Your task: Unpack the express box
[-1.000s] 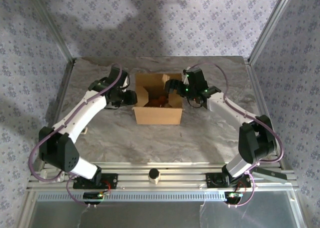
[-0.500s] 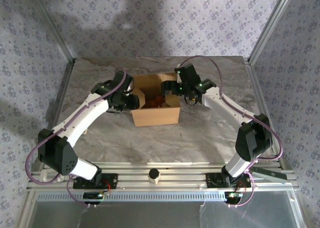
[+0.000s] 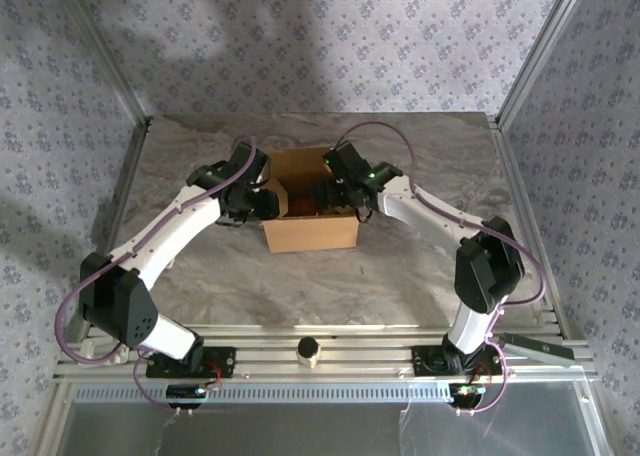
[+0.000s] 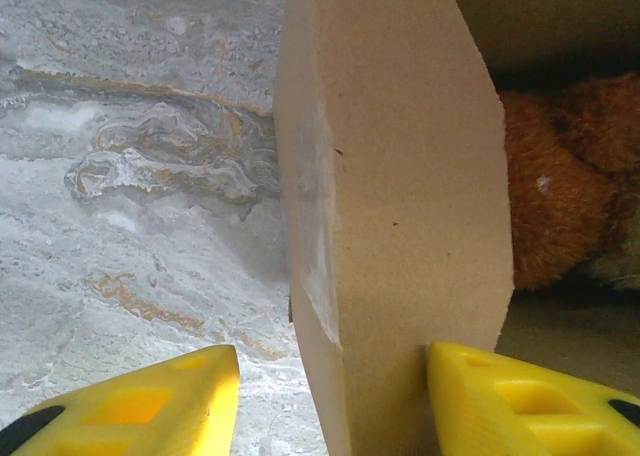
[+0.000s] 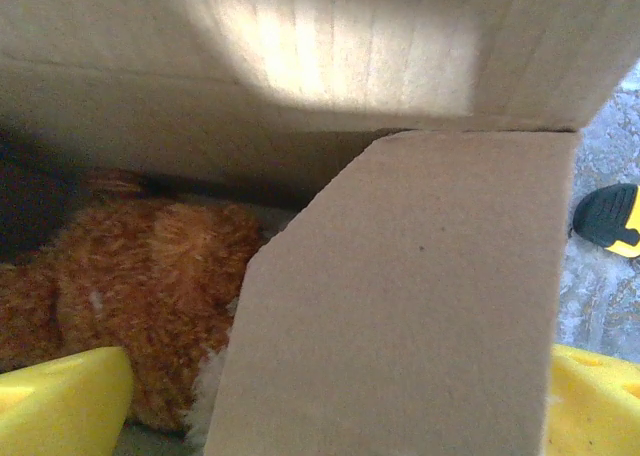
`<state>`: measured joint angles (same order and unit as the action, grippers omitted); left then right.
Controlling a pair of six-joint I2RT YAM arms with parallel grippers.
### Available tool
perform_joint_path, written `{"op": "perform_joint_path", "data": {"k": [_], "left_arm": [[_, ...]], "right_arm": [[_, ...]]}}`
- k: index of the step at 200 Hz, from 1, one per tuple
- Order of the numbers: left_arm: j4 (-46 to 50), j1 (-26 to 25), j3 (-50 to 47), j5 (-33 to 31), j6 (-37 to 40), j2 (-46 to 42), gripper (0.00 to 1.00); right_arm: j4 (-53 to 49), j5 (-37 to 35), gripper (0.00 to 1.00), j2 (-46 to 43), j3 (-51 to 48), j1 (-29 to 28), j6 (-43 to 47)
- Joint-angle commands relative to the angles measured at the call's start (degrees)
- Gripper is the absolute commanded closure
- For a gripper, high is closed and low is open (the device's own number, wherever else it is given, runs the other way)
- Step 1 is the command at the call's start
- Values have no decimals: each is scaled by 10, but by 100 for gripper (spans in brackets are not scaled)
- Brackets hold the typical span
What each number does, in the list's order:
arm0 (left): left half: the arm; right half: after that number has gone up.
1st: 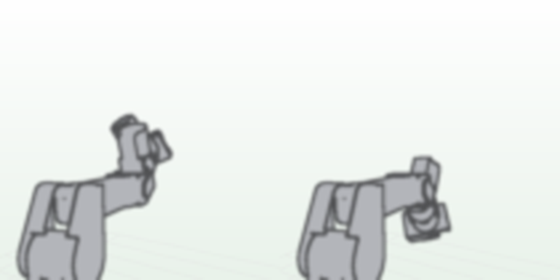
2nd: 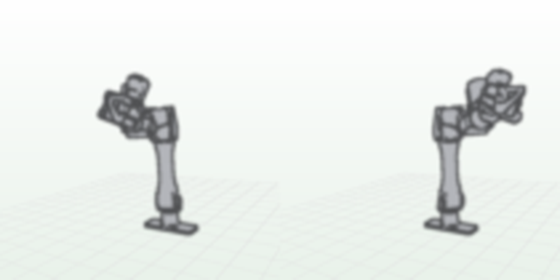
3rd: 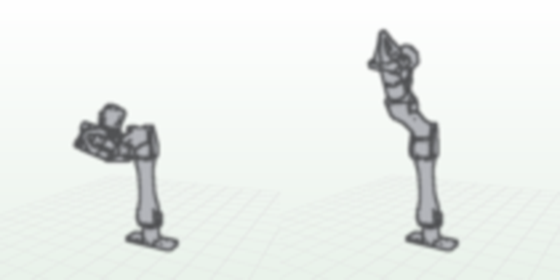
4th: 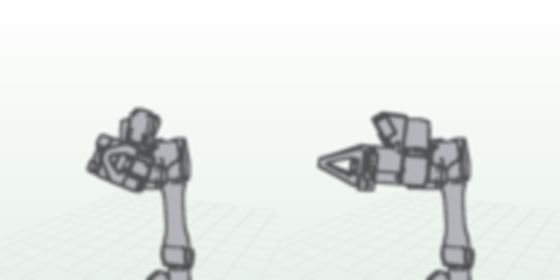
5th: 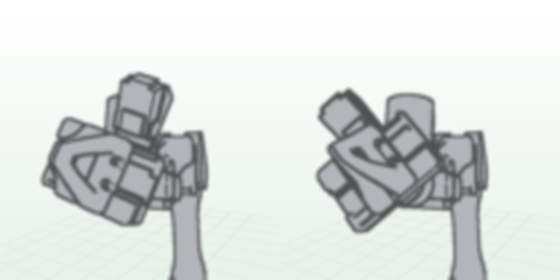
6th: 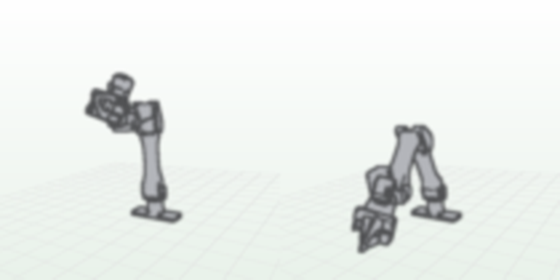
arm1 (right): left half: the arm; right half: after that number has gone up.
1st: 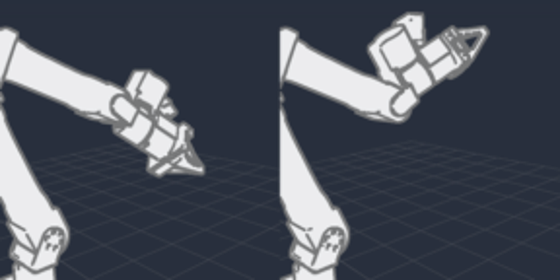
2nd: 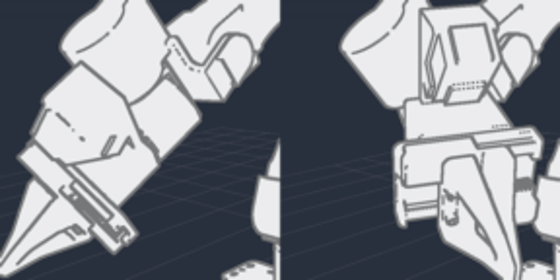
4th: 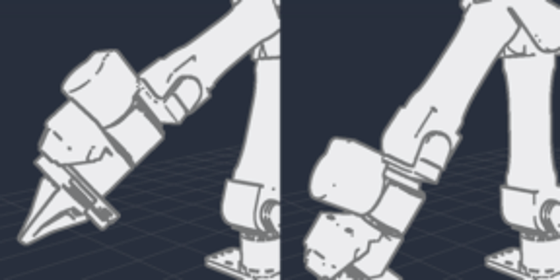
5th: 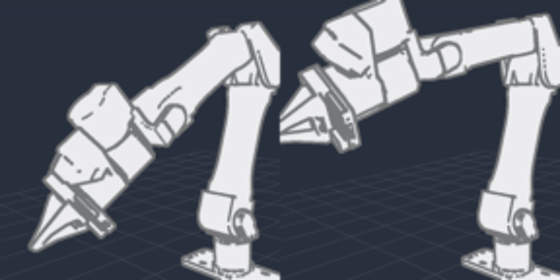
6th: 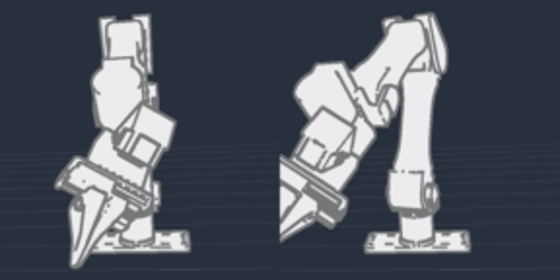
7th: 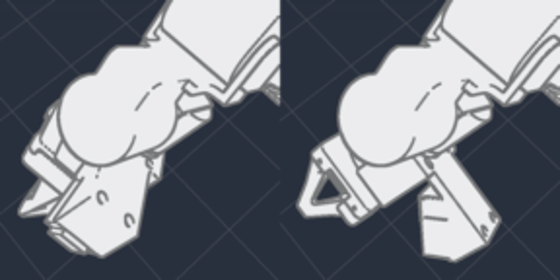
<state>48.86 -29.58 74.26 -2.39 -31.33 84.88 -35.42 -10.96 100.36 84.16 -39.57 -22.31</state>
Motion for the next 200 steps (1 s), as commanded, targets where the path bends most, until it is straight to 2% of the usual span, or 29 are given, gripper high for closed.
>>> {"op": "perform_joint_path", "data": {"k": [1, 59, 99, 158, 200], "left_arm": [[-8, 4, -16, -8, -12, 10, 48], [-15, 3, -32, -3, -19, 16, 48], [-7, 3, -43, -6, -24, 35, 49], [16, 12, -51, -19, -38, 57, 49], [28, 13, -47, -23, -41, 65, 49]], "right_arm": [[-36, -35, 0, 26, 31, -15, 14], [-70, -124, 0, 78, 49, -45, -3], [-95, -208, 0, 80, 49, -54, -15], [-85, -227, 0, 16, 35, -53, -20], [-69, -213, 0, -42, 28, -49, -26]]}}
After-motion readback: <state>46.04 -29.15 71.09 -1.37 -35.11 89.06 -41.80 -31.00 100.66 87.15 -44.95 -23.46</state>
